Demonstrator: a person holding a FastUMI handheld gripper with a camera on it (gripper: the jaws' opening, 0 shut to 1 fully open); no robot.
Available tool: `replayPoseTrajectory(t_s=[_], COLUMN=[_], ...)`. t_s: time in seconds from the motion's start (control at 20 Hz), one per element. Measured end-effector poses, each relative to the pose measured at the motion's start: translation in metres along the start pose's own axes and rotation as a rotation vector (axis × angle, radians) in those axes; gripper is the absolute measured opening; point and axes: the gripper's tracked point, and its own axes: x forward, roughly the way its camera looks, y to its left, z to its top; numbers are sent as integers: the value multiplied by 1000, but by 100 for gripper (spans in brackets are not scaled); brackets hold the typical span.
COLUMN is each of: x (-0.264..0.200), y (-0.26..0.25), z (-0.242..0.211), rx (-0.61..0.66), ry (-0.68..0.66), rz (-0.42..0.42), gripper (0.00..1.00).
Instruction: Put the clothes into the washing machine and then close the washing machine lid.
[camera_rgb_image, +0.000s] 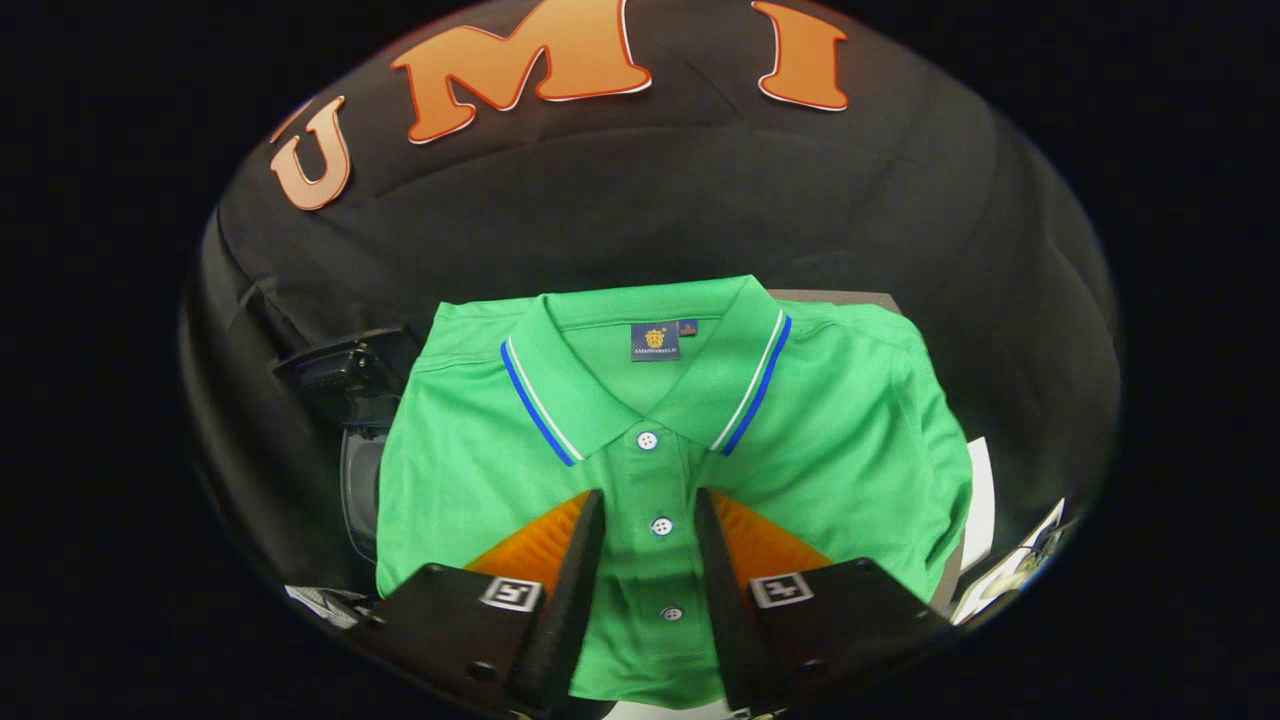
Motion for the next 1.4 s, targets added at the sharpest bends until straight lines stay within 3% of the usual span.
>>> replayPoseTrajectory(t_s=[0.1,0.2,0.3,0.45,0.55,1.0,1.4], x=[2,1,4,1,0,-33,-102], y=[-6,0,0,0,-1,3,17], z=[0,-1,1,2,3,26,42], rx=[-9,10,39,79,99,81,97], ry=[-14,-18,-32,-64,-90,-292,-506], rz=[-15,-13,-18,-28,-25,8,64], gripper=[37,37,25,25,10,10,9])
